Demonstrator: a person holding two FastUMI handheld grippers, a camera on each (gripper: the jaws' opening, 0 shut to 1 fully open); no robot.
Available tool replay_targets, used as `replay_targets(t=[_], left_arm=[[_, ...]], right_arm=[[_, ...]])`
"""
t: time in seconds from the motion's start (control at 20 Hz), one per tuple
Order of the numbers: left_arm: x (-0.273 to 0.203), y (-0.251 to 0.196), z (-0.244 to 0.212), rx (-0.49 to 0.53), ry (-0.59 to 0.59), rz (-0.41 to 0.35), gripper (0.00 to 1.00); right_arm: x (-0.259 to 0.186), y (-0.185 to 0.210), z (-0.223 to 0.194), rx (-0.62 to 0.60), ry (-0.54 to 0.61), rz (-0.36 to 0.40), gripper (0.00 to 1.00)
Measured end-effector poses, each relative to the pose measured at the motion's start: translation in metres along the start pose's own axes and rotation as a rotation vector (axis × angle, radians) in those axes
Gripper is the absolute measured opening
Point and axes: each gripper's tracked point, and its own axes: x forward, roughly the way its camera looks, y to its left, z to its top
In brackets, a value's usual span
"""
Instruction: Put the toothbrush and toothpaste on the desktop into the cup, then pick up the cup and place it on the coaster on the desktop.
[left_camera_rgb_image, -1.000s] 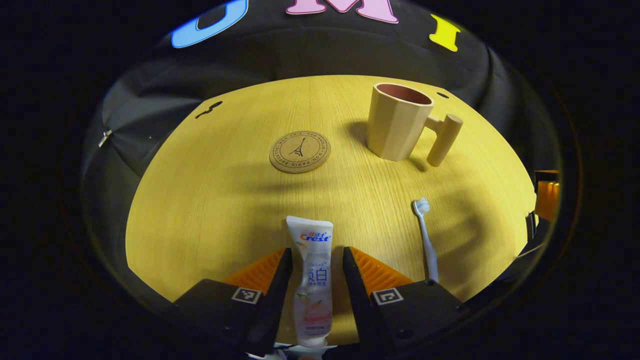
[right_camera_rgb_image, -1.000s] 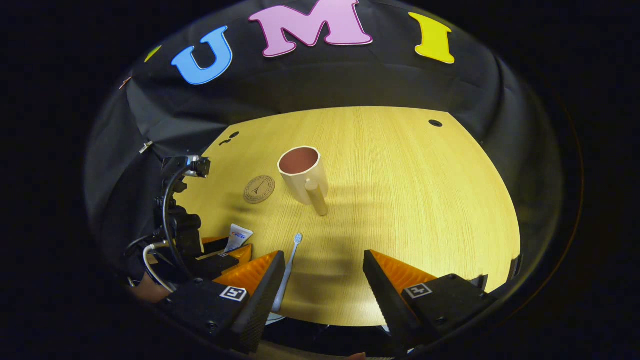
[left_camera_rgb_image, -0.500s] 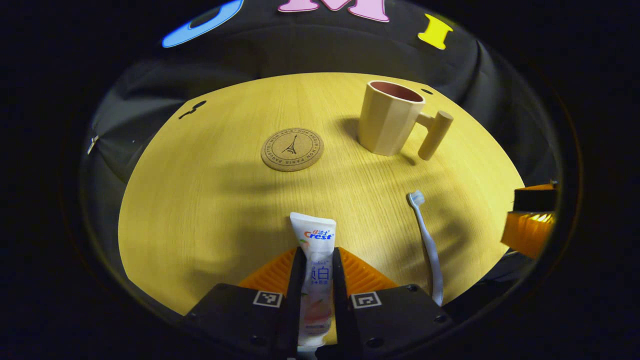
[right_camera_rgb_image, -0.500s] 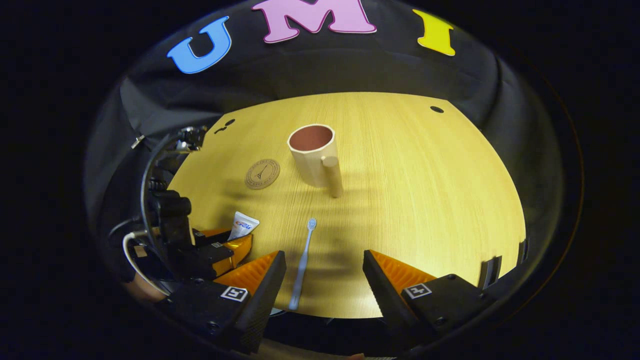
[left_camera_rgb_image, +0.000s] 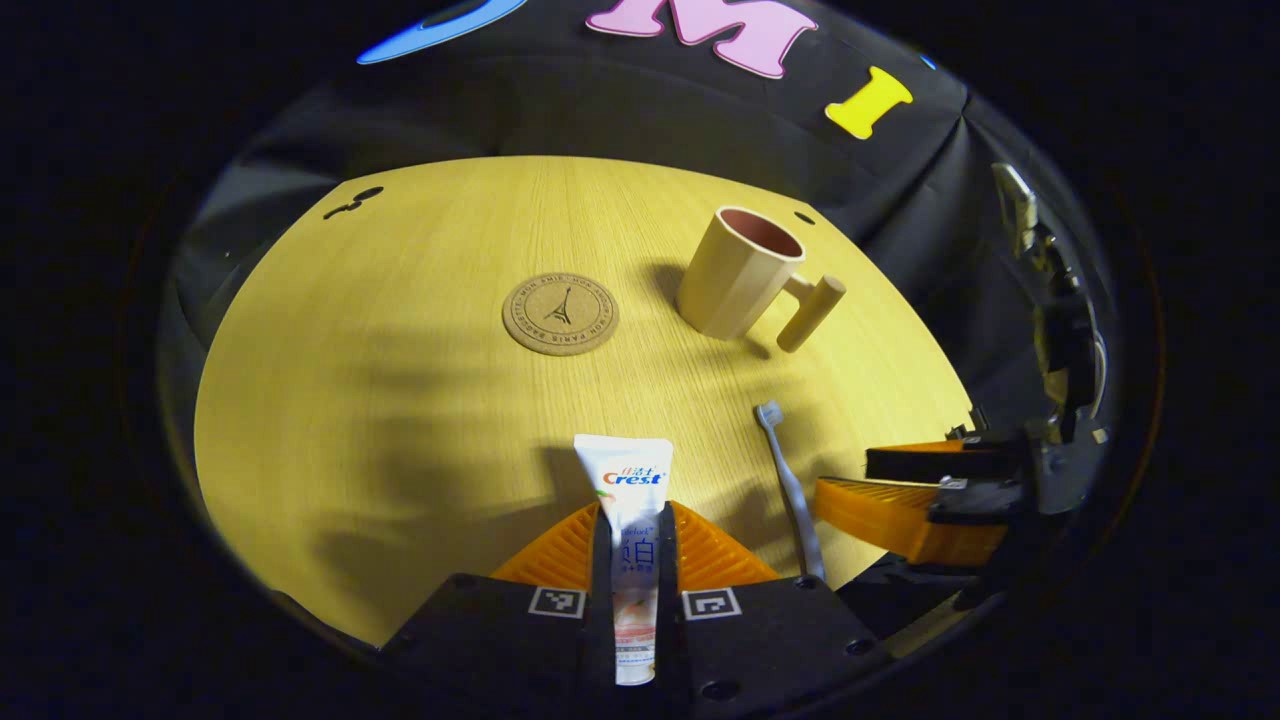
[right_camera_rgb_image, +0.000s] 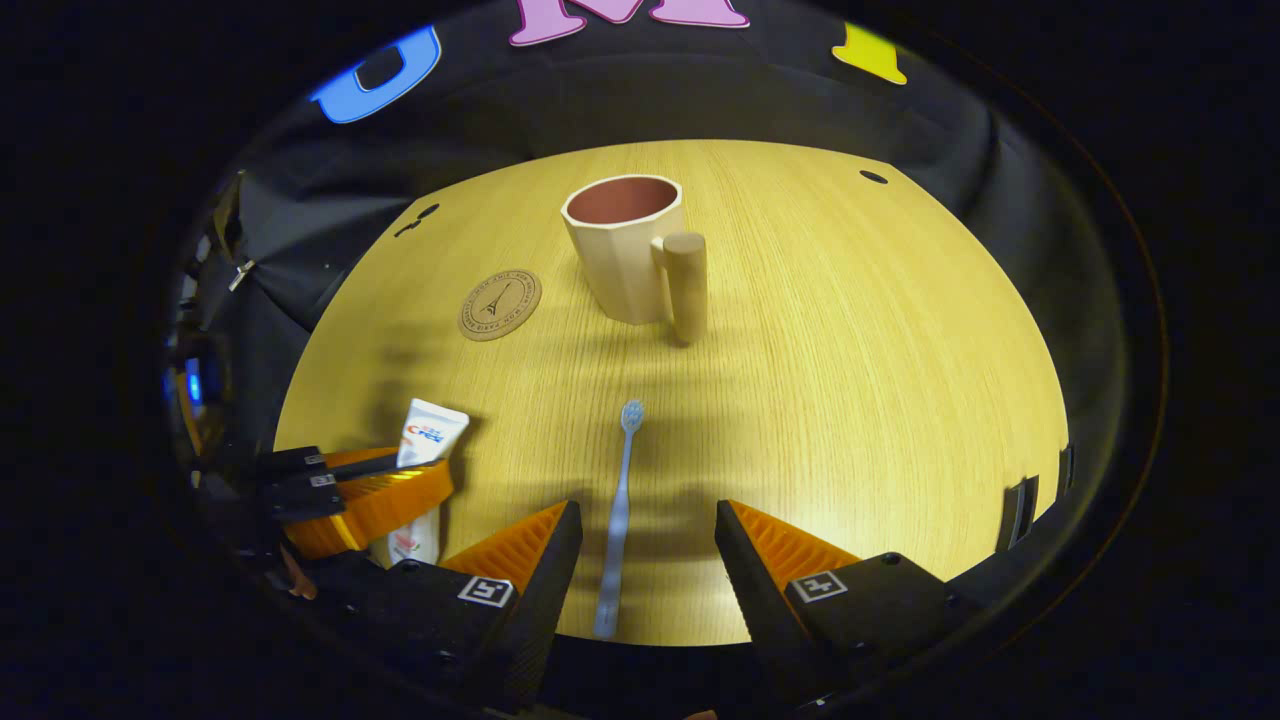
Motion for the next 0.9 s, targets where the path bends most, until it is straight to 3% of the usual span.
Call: replay_targets(t=[0.05, 0.25, 0.6, 0.7, 0.75, 0.8, 0.9], left_arm=[[-0.005, 0.002, 0.002, -0.018, -0.005, 0.001, 0.21], [-0.02, 0.009, 0.007, -0.078, -0.029, 0.002, 0.21], [-0.033, 0.018, 0.0, -0.088, -0.036, 0.028, 0.2], [-0.036, 0.019, -0.002, -0.092, -0.036, 0.035, 0.2], [-0.037, 0.02, -0.004, -0.095, -0.038, 0.038, 0.21], [-0.038, 0.02, -0.004, -0.098, -0.04, 0.042, 0.21], [-0.039, 0.021, -0.006, -0.106, -0.043, 0.047, 0.21]], right_arm=[[0.005, 0.003, -0.002, 0.005, 0.013, 0.0, 0.83], [0.018, 0.007, -0.007, -0.011, 0.056, -0.018, 0.76], [0.028, 0.004, -0.008, -0.077, 0.082, -0.078, 0.72], [0.028, 0.006, -0.007, -0.097, 0.081, -0.081, 0.64], [0.028, 0.007, -0.008, -0.101, 0.087, -0.078, 0.54], [0.029, 0.008, -0.008, -0.102, 0.086, -0.078, 0.56], [0.028, 0.012, -0.01, -0.104, 0.088, -0.078, 0.49]])
